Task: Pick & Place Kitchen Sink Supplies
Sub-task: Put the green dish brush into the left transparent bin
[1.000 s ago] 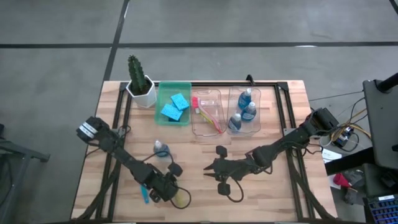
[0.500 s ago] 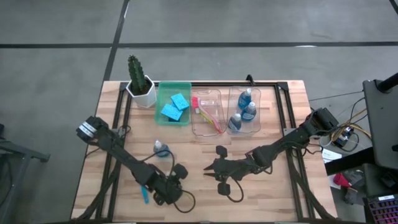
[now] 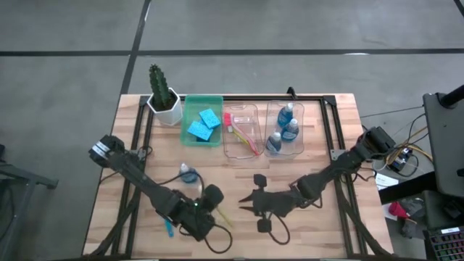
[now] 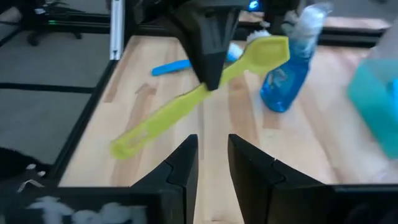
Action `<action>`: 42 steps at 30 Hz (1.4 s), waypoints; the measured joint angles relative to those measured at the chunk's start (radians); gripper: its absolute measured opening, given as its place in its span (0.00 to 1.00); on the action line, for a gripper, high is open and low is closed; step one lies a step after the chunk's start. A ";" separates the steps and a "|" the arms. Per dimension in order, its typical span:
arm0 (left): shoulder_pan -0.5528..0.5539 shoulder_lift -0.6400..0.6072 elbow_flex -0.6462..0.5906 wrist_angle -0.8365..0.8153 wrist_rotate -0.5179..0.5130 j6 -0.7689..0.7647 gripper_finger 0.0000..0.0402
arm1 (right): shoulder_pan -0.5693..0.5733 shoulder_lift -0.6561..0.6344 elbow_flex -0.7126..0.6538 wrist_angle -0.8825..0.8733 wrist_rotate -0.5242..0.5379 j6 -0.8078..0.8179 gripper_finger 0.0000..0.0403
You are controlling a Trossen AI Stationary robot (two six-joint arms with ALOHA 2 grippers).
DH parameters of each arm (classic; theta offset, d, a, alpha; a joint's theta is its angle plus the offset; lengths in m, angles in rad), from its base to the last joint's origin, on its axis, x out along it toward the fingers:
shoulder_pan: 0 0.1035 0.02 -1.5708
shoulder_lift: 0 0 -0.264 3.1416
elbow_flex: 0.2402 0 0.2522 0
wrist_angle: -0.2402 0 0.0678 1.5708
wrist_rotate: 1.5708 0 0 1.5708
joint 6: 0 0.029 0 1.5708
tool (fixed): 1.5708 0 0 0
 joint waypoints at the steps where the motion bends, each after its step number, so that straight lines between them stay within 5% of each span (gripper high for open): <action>1: 0.005 0.000 0.007 -0.022 -0.022 0.001 0.02 | 0.010 0.000 0.000 0.000 0.027 -0.005 0.21; 13: 0.178 -0.004 0.013 -0.043 -0.068 0.132 0.03 | 0.079 -0.028 0.002 0.006 0.307 -0.101 0.20; 27: 0.476 -0.055 0.066 -0.018 -0.099 0.358 0.03 | 0.061 -0.264 -0.002 -0.360 0.329 0.009 0.19; 37: 0.688 -0.055 0.073 0.180 0.076 0.606 0.04 | 0.043 -0.290 -0.091 -0.375 0.550 -0.028 0.22; 42: 0.791 -0.055 0.064 0.202 0.245 0.627 0.04 | 0.031 -0.304 -0.133 -0.376 0.564 0.018 0.20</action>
